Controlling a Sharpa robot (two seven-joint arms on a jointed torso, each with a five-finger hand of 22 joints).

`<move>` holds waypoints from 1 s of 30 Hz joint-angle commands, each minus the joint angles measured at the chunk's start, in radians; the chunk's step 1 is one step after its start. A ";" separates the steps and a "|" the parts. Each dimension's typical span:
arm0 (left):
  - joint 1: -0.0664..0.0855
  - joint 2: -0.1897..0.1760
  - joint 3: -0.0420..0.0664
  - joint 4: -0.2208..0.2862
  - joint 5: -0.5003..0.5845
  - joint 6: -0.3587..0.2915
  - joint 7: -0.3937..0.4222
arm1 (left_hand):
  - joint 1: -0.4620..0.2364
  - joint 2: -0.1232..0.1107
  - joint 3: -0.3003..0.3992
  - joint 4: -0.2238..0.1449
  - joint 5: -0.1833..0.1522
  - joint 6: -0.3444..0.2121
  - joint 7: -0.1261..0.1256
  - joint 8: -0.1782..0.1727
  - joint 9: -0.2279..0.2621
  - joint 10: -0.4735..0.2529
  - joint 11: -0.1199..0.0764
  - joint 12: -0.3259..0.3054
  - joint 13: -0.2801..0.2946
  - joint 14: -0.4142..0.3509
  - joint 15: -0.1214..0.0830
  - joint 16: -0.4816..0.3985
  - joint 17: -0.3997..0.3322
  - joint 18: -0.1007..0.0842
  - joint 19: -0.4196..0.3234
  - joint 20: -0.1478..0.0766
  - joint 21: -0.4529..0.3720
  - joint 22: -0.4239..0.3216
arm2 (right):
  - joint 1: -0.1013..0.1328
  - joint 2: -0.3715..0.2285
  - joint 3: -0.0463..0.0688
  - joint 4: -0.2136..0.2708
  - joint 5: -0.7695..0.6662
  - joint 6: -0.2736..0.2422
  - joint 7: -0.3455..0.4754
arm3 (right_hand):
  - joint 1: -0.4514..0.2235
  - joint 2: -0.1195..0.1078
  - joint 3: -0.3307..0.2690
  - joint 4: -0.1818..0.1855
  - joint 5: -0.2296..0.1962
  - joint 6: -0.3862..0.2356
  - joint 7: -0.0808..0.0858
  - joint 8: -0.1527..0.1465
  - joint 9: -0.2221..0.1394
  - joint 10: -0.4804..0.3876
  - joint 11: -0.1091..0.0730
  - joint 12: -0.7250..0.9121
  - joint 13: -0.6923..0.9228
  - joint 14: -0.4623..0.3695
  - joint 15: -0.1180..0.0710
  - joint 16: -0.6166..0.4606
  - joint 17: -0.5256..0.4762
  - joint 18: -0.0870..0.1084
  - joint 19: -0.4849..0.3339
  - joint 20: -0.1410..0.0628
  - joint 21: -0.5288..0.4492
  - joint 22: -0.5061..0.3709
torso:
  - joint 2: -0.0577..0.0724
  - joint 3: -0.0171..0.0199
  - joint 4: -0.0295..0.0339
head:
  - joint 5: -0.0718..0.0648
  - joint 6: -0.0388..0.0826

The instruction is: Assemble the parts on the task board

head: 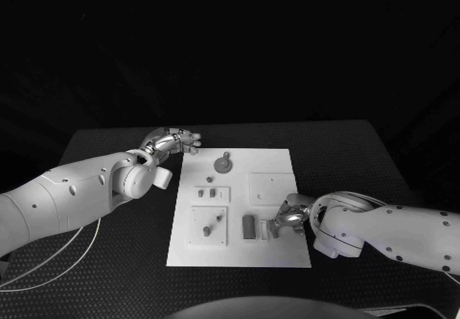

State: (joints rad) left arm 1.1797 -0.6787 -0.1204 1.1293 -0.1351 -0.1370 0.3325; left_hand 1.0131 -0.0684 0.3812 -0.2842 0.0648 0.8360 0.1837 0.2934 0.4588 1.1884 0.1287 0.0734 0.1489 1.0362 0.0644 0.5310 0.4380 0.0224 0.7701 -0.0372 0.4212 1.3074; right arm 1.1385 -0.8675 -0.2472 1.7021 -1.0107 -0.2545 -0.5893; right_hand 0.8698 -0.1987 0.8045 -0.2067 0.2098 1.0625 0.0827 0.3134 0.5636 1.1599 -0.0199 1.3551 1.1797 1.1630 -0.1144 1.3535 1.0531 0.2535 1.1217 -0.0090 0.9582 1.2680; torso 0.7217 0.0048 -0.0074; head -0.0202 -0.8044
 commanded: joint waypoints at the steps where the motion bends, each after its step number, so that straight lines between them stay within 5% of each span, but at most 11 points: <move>1: 0.001 0.001 0.000 0.002 -0.004 0.014 0.004 | -0.003 0.000 -0.003 -0.003 -0.004 -0.008 -0.002 0.003 0.000 -0.006 -0.001 -0.004 -0.001 0.001 0.004 -0.005 0.001 0.004 -0.004 0.005 -0.006 0.022 | -0.001 0.005 0.000 -0.001 0.058 -0.021 0.003 | -0.011 -0.003 -0.007 0.000 -0.005 -0.001 0.005 0.002 0.001 -0.001 0.000 -0.004 0.001 0.002 -0.003 -0.004 0.001 0.008 0.002 -0.002 0.004 -0.001 | 0.001 0.0017 0.0003 | 0.000 0.001; 30: 0.001 0.000 0.000 0.002 -0.009 0.026 0.002 | -0.001 -0.002 -0.001 -0.001 -0.003 -0.010 -0.002 0.005 0.000 -0.011 0.000 -0.004 -0.002 0.000 0.005 -0.013 0.009 0.004 -0.005 0.006 -0.008 0.022 | -0.007 0.039 0.000 -0.014 0.098 0.002 0.016 | -0.036 -0.004 -0.017 0.012 -0.017 -0.002 0.005 0.000 0.001 -0.007 0.000 -0.008 0.003 -0.001 -0.003 -0.009 0.005 0.008 -0.001 -0.002 0.002 -0.003 | 0.001 0.0022 0.0003 | 0.009 -0.003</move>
State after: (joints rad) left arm 1.1797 -0.6793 -0.1210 1.1286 -0.1390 -0.1280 0.3285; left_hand 1.0131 -0.0684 0.3812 -0.2842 0.0648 0.8325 0.1802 0.2992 0.4599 1.1846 0.1324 0.0734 0.1478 1.0362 0.0644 0.5234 0.4459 0.0223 0.7665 -0.0336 0.4177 1.3080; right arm 1.1326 -0.8303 -0.2471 1.6883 -0.9229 -0.2607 -0.5848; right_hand 0.8477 -0.2026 0.7921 -0.1943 0.1975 1.0619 0.0824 0.3134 0.5640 1.1594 -0.0196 1.3512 1.1821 1.1633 -0.1134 1.3495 1.0573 0.2468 1.1216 -0.0088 0.9581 1.2670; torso 0.7225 0.0066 -0.0078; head -0.0104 -0.8076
